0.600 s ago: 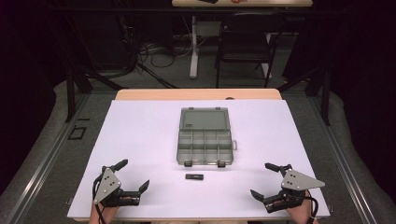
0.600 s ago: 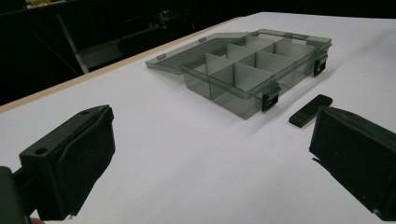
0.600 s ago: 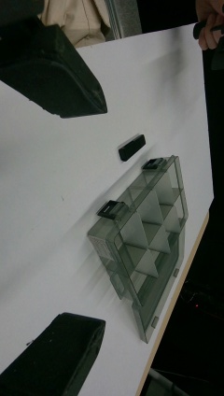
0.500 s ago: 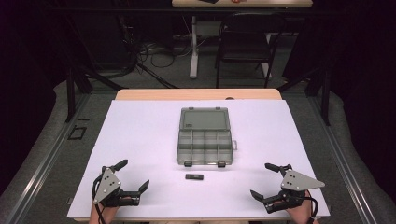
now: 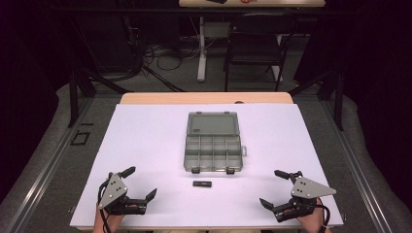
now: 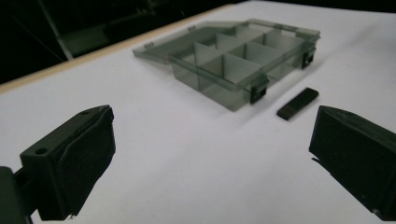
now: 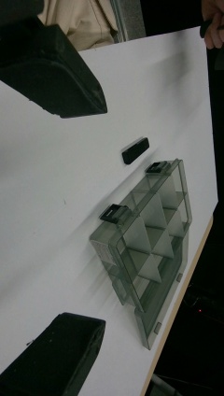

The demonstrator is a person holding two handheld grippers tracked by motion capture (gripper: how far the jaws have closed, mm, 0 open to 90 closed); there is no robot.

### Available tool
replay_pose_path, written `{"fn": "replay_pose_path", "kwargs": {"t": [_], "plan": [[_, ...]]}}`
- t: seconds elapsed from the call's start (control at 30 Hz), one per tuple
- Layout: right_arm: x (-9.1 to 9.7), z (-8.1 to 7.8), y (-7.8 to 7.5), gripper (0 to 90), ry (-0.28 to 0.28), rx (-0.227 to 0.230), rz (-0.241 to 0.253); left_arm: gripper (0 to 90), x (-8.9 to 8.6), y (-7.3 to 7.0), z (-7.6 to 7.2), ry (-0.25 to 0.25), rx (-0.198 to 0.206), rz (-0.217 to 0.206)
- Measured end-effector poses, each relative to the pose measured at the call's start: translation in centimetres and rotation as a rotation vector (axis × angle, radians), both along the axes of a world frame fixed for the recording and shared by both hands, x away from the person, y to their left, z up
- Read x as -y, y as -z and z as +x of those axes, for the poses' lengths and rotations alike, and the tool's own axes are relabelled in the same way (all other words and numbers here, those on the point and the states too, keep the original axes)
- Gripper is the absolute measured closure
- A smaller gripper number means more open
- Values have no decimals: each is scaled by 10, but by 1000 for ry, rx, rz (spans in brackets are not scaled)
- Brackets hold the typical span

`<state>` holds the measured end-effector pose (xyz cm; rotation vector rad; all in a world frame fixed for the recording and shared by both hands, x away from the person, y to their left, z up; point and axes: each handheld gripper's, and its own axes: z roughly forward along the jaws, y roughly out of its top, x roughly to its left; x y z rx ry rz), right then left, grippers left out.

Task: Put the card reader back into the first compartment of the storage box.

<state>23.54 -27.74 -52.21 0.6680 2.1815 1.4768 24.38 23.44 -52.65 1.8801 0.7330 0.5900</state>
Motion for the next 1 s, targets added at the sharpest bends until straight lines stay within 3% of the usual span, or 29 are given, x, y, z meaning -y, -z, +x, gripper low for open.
{"fn": "replay_pose_path", "kwargs": {"t": [0.17, 0.4, 1.0], "plan": [[0, 1, 2, 0, -1, -17, -6, 6, 7, -7, 2, 30, -2, -2], [-1, 1, 2, 0, -2, -19, -6, 3, 24, -7, 5, 135, -19, 27], [0, 1, 2, 0, 0, -19, -6, 0, 46, -1, 24, 243, -62, 52]]}}
